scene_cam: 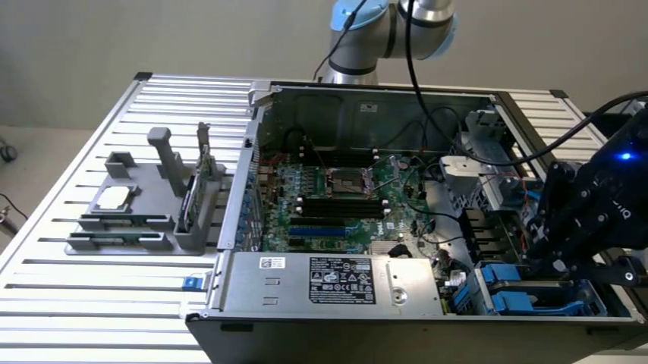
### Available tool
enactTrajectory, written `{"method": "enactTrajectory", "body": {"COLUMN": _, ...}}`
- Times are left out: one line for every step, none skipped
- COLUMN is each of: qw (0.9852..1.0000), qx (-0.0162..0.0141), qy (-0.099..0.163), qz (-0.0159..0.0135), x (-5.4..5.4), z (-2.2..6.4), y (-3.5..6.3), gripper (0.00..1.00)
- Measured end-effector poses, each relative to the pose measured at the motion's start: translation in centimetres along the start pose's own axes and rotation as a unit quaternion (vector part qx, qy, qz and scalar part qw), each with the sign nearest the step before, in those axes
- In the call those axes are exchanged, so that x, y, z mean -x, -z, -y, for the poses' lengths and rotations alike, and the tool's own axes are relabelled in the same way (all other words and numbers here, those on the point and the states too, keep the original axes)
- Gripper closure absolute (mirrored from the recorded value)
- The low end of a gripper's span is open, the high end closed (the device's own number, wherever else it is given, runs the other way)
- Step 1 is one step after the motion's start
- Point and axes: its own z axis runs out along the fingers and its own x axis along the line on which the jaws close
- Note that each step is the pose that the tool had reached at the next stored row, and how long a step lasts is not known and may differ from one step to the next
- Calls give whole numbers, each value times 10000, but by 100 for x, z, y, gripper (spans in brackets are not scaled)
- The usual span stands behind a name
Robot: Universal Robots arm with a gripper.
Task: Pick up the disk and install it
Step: 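Insert the second disk wire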
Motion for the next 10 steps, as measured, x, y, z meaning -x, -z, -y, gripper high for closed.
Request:
{"method": "enactTrajectory", "body": {"qw": 10000, "qx": 0, "qy": 1, "qz": 1, "x": 1, "z": 8, "y": 16, "gripper": 75}}
{"method": "enactTrajectory", "body": {"qw": 10000, "qx": 0, "qy": 3, "qz": 0, "x": 1, "z": 24, "y": 28, "gripper": 75}}
{"method": "enactTrajectory", "body": {"qw": 10000, "qx": 0, "qy": 9, "qz": -1, "x": 1, "z": 45, "y": 34, "gripper": 75}}
{"method": "enactTrajectory", "body": {"qw": 10000, "qx": 0, "qy": 15, "qz": -2, "x": 1, "z": 68, "y": 37, "gripper": 75}}
{"method": "enactTrajectory", "body": {"qw": 10000, "qx": 0, "qy": 22, "qz": -2, "x": 1, "z": 92, "y": 41, "gripper": 75}}
{"method": "enactTrajectory", "body": {"qw": 10000, "qx": -1, "qy": 30, "qz": -3, "x": 0, "z": 117, "y": 45, "gripper": 75}}
{"method": "enactTrajectory", "body": {"qw": 10000, "qx": -1, "qy": 37, "qz": -3, "x": 0, "z": 138, "y": 50, "gripper": 75}}
{"method": "enactTrajectory", "body": {"qw": 10000, "qx": -1, "qy": 43, "qz": -3, "x": 0, "z": 160, "y": 56, "gripper": 75}}
{"method": "enactTrajectory", "body": {"qw": 10000, "qx": -1, "qy": 48, "qz": -3, "x": -1, "z": 180, "y": 64, "gripper": 77}}
{"method": "enactTrajectory", "body": {"qw": 10000, "qx": -1, "qy": 52, "qz": -3, "x": -2, "z": 197, "y": 74, "gripper": 77}}
